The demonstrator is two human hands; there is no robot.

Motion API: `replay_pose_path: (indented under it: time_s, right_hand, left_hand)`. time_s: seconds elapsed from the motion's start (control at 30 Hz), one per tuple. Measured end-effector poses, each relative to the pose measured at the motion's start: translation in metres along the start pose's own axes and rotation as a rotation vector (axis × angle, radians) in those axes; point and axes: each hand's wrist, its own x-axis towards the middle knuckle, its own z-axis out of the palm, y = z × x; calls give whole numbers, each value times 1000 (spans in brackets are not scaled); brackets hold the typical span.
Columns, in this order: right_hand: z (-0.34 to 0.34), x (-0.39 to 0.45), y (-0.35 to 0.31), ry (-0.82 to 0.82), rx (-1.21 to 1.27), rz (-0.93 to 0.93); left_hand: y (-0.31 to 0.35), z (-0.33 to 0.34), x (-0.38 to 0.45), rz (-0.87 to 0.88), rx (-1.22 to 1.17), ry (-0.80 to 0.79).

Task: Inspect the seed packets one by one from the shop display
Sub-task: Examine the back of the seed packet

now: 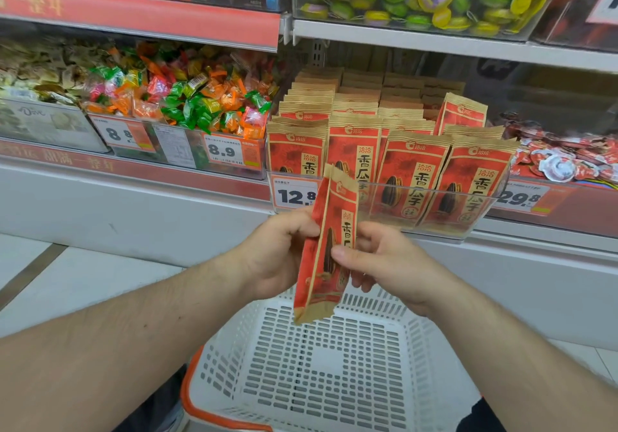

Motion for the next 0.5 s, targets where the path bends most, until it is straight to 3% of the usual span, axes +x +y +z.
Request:
replay_pose_path:
  time_s: [0.17,0.37,0.5]
  right_hand:
    - [4,4,2,78,145,31]
    - [9,3,1,228,16,-66]
    - [4,2,-1,277,15,-158]
  left_hand:
    - [9,-3,2,-159,68,3]
    - [10,-9,4,65,370,137]
    - [17,-14,11,116,577,167]
